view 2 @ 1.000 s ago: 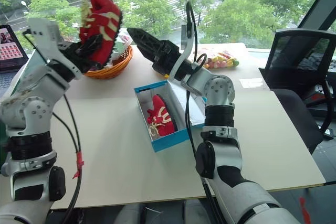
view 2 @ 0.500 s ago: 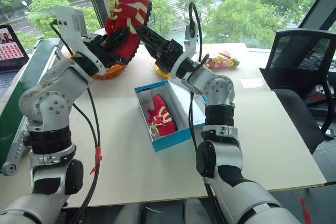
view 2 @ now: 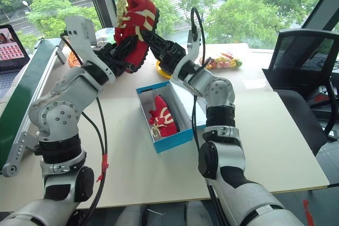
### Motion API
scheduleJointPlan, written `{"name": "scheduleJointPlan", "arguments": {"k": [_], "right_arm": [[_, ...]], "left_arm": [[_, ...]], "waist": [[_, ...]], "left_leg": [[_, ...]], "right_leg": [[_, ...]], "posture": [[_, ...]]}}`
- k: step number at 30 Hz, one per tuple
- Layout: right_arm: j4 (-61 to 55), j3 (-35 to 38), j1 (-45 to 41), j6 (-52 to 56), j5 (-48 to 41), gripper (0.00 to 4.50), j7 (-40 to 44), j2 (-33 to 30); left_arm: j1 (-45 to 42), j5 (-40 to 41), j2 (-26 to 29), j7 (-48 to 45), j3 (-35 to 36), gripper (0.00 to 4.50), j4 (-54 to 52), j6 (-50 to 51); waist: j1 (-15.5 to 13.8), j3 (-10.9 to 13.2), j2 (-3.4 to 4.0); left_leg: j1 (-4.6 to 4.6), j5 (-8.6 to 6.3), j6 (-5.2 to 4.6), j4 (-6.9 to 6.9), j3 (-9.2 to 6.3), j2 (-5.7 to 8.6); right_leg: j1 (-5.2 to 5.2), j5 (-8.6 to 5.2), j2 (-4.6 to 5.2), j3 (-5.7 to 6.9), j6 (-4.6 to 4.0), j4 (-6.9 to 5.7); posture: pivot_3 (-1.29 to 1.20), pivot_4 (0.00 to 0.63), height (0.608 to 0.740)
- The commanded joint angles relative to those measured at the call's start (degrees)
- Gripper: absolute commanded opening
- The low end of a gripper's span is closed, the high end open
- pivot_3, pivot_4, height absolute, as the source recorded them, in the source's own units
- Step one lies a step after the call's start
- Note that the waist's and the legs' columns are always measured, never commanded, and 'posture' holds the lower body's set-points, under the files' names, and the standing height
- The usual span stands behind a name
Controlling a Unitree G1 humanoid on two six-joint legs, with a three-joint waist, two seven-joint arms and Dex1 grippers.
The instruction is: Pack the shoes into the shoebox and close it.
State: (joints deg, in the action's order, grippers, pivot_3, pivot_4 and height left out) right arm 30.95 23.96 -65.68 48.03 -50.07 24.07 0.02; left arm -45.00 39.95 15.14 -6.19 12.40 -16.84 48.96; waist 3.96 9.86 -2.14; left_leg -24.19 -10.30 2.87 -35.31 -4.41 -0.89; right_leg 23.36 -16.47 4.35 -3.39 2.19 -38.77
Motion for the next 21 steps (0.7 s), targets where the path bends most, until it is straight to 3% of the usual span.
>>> {"name": "scheduleJointPlan", "arguments": {"k": [1,6,8,14,15,21], "right_arm": [[-1.0,-0.2,-1.8,-2.6,0.1,2.45,0.0,-0.2],[-0.5,-0.4,-1.7,-2.9,0.3,0.85,0.2,-0.3],[-0.3,-0.5,-1.8,-3.1,0.3,0.48,0.2,-0.4],[0.3,-0.7,-1.8,-4.1,1.2,0.35,0.0,-0.4],[0.3,-0.7,-1.8,-4.5,1.4,0.35,0.0,-0.5],[-0.5,-2.7,-2.5,-5.1,3.3,0.32,3.0,-2.3]], "left_arm": [[-0.6,2.3,-0.8,-1.6,-2.2,0.19,-4.3,0.7],[-0.7,2.5,-0.4,-1.5,-1.6,0.19,-4.4,1.2],[-0.5,2.5,-0.2,-1.4,-1.6,0.19,-4.7,1.4],[0.4,2.7,-0.4,-1.0,-1.0,0.19,-5.1,1.6],[0.6,4.1,-0.7,-1.1,-0.2,1.11,-5.7,1.9],[2.7,7.8,1.7,-0.8,1.7,3.16,-8.0,7.0]], "waist": [[0.0,0.0,0.00],[0.0,0.0,0.00],[0.0,0.0,0.00],[0.0,0.0,0.00],[0.0,0.0,0.00],[0.0,0.0,0.00]], "left_leg": [[0.00,0.00,0.00,0.00,0.00,0.00],[-0.01,0.00,0.00,0.00,0.00,0.00],[-0.01,0.00,0.00,0.00,0.00,0.00],[0.00,0.00,0.00,0.00,0.00,0.00],[0.00,0.00,0.00,0.00,0.00,0.00],[-0.02,0.00,0.00,0.00,0.00,0.00]], "right_leg": [[0.00,0.00,0.00,0.00,0.00,0.00],[0.00,0.00,0.00,0.00,0.00,0.01],[0.00,0.00,0.00,0.00,0.00,0.01],[0.00,0.00,0.00,0.00,0.00,0.00],[0.00,0.00,0.00,0.00,0.00,0.00],[0.00,0.00,0.01,0.00,0.00,0.02]], "posture": [[0.00,0.150,0.738],[0.00,0.150,0.738],[0.00,0.150,0.738],[0.00,0.150,0.738],[0.00,0.150,0.738],[0.00,0.150,0.738]]}}
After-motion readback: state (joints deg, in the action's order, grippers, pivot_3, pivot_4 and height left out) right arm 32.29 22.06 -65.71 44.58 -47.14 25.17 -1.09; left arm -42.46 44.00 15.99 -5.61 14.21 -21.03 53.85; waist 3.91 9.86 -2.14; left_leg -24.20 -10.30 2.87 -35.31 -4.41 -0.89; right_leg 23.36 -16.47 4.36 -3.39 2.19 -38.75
